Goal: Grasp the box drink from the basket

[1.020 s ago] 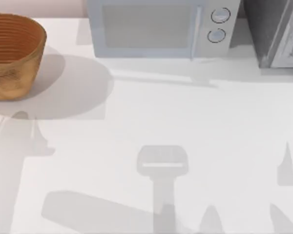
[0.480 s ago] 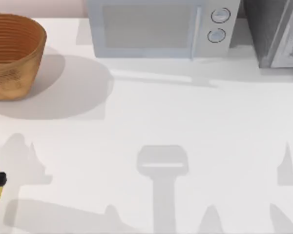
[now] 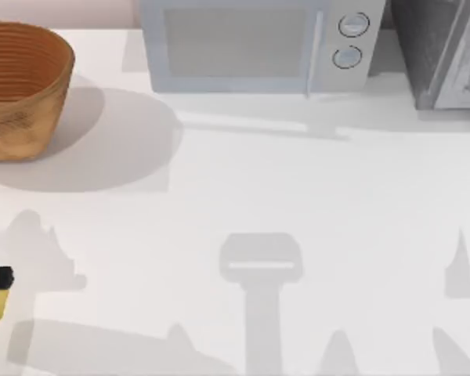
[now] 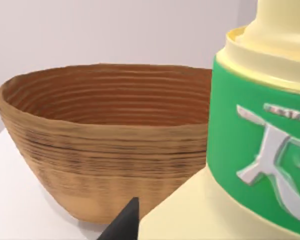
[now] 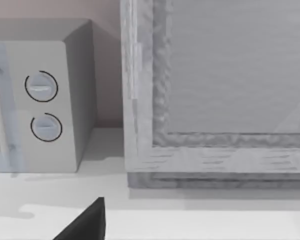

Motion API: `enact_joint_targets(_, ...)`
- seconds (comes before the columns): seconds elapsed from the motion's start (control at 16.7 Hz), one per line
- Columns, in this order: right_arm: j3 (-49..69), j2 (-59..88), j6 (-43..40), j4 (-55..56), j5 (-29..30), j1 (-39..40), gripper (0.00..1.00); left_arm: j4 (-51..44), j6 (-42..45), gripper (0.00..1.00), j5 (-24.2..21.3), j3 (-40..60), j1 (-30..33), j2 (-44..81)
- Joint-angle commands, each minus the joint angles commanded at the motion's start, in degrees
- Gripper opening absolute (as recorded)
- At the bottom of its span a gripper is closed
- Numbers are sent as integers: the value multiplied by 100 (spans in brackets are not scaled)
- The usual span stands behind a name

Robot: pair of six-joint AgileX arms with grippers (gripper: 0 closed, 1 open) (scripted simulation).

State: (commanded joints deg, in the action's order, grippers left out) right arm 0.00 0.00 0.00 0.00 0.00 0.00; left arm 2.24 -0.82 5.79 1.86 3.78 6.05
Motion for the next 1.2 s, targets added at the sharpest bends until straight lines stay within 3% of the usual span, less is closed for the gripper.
enact_joint_targets(0.24, 0, 0, 0, 0, 0, 0, 100, 629, -115, 0, 1382, 550, 925, 1335)
enact_joint_targets(0.9, 0, 0, 0, 0, 0, 0, 100, 3217, -445, 0, 6705, 2835, 4509, 6542)
enact_joint_targets(1.2, 0, 0, 0, 0, 0, 0, 100, 4153, -592, 0, 8620, 3669, 5651, 8361)
